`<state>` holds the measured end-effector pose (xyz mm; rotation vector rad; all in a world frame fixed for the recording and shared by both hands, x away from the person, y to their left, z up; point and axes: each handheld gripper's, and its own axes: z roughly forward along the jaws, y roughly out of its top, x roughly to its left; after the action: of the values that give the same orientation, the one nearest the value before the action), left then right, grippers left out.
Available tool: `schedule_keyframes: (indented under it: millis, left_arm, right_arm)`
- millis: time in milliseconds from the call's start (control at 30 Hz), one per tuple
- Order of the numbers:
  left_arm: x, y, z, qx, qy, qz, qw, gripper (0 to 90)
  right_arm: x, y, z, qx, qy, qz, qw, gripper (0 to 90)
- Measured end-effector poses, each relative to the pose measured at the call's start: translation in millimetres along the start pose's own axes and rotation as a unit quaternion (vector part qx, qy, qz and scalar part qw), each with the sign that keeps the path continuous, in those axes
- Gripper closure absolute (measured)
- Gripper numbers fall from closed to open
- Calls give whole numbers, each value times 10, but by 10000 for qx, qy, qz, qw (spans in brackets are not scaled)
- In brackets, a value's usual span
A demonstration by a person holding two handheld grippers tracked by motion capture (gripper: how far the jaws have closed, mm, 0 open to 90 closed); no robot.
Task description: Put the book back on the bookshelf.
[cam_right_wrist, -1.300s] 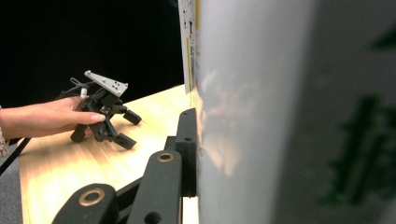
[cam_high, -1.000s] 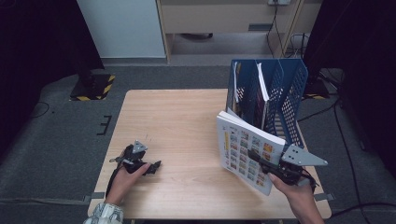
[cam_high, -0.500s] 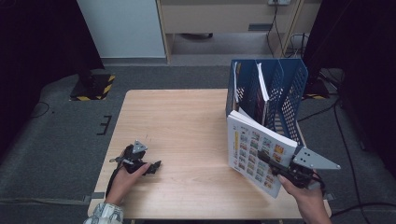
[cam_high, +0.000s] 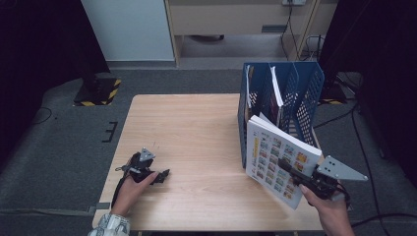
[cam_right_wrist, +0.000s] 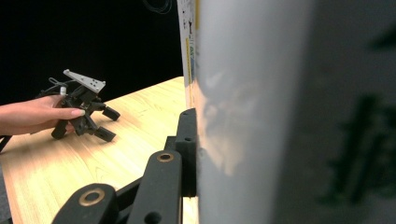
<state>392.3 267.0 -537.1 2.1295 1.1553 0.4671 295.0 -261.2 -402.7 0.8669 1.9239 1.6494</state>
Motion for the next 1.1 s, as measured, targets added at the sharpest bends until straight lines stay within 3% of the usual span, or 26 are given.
schedule_keyframes:
  millis: [500, 867, 1100]
  left_arm:
    - [-2, 1, 2, -2, 10, -10, 10000, 0]
    - [-3, 2, 3, -1, 14, -15, 10000, 0]
    - [-3, 3, 3, -2, 14, -15, 10000, 0]
  right_arm:
    - [-46, 76, -354, -61, -299, 42, 9995, 740]
    - [-61, 385, -562, -108, -503, -12, 9987, 740]
    - [-152, 575, -636, -174, -673, -7, 9976, 740]
